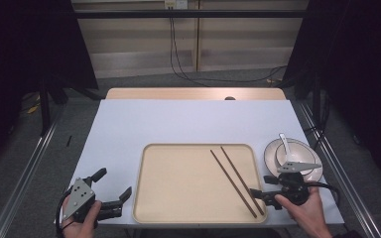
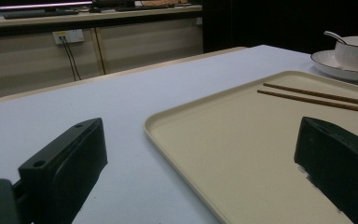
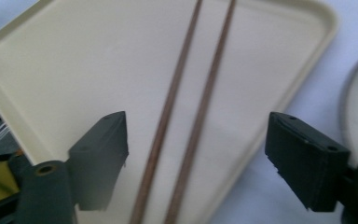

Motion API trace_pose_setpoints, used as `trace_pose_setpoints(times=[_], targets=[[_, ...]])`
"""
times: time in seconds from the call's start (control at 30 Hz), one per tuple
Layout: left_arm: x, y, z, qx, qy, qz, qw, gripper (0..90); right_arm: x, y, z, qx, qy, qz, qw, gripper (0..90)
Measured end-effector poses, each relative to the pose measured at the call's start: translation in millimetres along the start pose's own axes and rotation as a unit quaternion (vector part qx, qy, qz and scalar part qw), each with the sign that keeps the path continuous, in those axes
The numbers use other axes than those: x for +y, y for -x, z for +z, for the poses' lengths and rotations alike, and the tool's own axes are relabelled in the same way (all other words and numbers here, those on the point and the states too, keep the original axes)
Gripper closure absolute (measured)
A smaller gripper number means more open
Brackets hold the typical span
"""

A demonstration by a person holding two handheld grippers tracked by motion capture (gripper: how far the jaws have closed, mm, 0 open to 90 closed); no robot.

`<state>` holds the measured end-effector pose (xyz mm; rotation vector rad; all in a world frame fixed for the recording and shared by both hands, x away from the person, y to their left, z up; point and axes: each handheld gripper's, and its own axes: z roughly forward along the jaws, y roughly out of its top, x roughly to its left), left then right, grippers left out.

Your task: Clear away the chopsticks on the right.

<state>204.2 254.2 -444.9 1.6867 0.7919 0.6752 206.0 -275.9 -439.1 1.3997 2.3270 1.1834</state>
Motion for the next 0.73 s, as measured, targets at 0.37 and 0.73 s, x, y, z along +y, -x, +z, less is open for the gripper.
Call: trace_pose_setpoints(times=[0.37, 0.73], targets=[[-0.9, 1.3, -0.9, -0.003, -0.003, -0.006, 1.0, 2.3, -27.3, 31.7, -44.6, 0.001, 0.046, -0.033, 0.9984, 7.5], [-1.4, 2.5, 0.5, -0.005, -0.003, -0.016, 0.9999, 2.1, -49.6, 45.3, -61.8, -0.018, 0.101, -0.089, 0.9908, 2.6]])
